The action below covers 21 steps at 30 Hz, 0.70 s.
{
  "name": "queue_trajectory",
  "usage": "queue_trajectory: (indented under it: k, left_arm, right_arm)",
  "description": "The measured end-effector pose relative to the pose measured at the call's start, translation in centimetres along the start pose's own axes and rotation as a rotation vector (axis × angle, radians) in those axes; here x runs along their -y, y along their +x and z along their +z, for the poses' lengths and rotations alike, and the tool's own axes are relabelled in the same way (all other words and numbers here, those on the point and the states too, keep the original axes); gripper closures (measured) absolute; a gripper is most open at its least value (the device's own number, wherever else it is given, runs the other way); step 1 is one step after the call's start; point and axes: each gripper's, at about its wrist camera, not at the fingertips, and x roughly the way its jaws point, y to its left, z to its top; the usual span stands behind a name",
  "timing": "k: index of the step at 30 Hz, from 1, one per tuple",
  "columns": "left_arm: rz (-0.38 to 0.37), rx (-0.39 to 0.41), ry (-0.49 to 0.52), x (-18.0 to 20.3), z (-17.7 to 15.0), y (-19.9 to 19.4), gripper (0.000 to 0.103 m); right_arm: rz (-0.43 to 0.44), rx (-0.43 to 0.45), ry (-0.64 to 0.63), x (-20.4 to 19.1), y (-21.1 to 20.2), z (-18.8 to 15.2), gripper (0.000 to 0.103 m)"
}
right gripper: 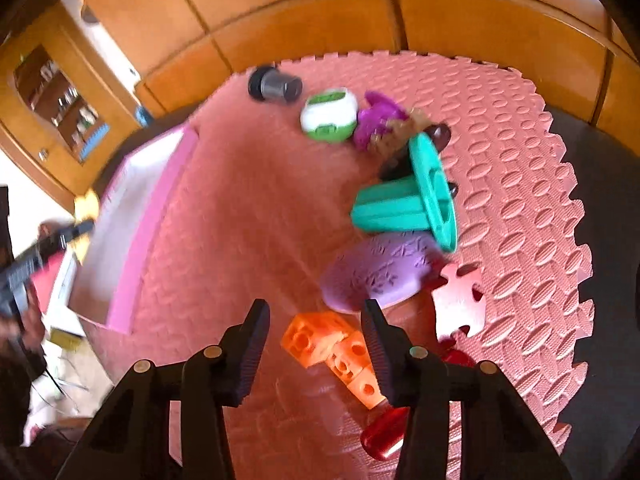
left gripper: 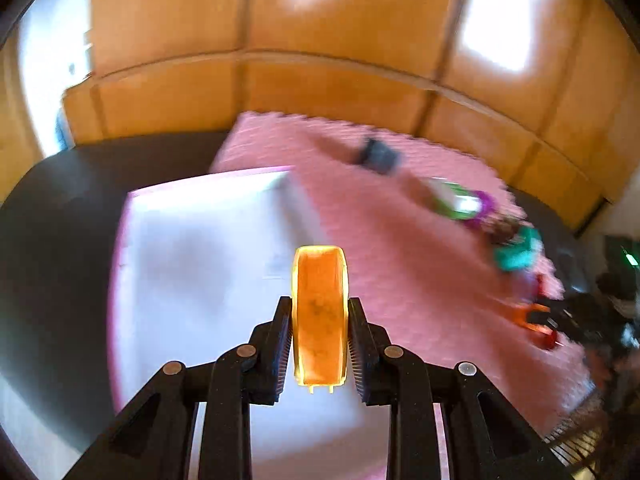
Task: Organize rigid objects
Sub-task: 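Carry the yellow-orange piece into the tray and open the left tool while the right tool grasps the orange blocks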
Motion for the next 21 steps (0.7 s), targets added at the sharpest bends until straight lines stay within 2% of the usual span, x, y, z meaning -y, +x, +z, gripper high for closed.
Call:
queue_trajectory:
  k: [3,7,10,15,21]
  left_arm:
    - [0.061,-0.015,-0.038,-3.1,0.4,1.3,0.077]
    - [0.100,-0.043,-0.102,-6.5,1.3,3.0,0.077]
    - [0.125,-0.052,-0.108,-7.8,1.9,4.2,0.076]
    - [0.164,-0.063,-0.121,-9.5,3.2,6.2,0.076]
    - [0.231,-0.070,-0.110,-10.2,4.3,7.9,0.076]
  right_arm:
    - [-0.074,-0.034,-0.017,-0.3,0.9,-0.3,0.055]
    - [-0.107,-0.052,-0.038,-0.4,1.5,-0.5,0.055]
    - [-0.136,-0.041,-0.075,-0.8,1.8,-0.7,0.057]
    - [-0.193,-0.025,-0.132,-1.6,2.2,-0.4,0.066]
    - [-0.190,-0.014,-0.143,-1.4,2.2,-0.6,0.066]
